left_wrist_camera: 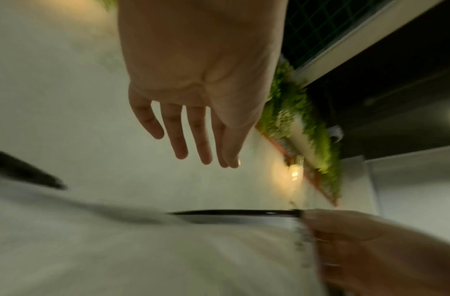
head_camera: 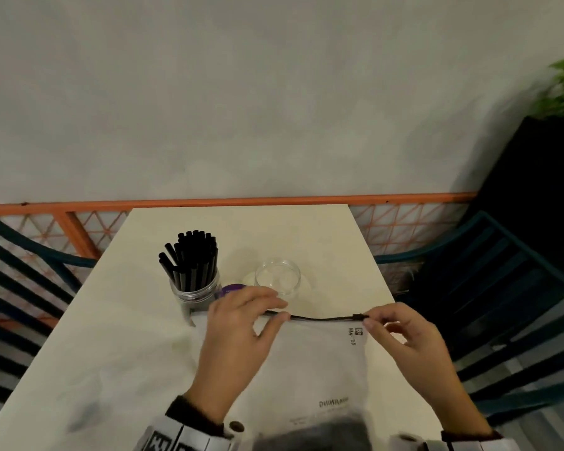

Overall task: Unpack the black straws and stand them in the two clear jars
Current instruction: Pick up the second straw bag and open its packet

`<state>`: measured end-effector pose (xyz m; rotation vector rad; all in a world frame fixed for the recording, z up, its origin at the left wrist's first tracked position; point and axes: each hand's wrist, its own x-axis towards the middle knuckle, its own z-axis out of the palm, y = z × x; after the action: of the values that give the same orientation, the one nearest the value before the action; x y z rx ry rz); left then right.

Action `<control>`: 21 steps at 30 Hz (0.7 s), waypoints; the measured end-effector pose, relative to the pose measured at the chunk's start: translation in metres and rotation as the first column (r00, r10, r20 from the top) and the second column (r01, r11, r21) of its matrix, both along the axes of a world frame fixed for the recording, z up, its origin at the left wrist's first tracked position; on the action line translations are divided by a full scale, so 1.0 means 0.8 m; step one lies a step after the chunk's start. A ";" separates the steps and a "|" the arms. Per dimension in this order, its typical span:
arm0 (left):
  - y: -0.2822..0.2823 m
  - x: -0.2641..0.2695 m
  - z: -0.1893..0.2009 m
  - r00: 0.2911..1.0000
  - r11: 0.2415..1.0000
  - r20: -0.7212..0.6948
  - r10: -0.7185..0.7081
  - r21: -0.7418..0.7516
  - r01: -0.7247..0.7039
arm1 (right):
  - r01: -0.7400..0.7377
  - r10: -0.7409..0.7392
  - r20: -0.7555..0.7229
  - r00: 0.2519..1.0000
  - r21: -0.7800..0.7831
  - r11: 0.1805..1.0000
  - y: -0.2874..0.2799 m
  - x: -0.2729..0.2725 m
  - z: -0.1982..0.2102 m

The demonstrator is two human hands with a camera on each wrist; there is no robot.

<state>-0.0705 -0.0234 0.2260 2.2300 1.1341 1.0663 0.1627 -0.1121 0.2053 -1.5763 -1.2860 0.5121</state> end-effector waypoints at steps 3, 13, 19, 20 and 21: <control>-0.017 0.045 0.016 0.987 0.989 -0.061 -0.147 0.015 0.148 | -0.049 0.039 0.116 0.993 0.083 0.995 0.002 -0.022 0.016; -0.017 0.048 0.024 0.935 0.960 -0.298 -0.194 0.137 0.243 | -0.024 0.000 0.149 0.989 0.162 0.987 0.001 -0.039 0.020; 0.024 -0.025 0.017 0.949 0.993 -0.311 -0.055 0.086 0.085 | 0.188 -0.188 -0.002 0.982 0.098 0.977 -0.005 0.001 0.014; 0.031 -0.041 0.017 0.950 0.995 -0.311 -0.032 0.076 0.059 | 0.207 -0.204 -0.038 0.978 0.071 0.976 -0.008 0.005 0.016; 0.036 -0.056 0.018 0.949 0.998 -0.315 -0.010 0.062 0.031 | 0.217 -0.213 -0.075 0.974 0.055 0.975 -0.010 0.009 0.018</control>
<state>-0.1150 0.0055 0.2400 2.5240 1.2120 0.7655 0.1698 -0.1203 0.2201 -1.6089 -1.0547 0.3820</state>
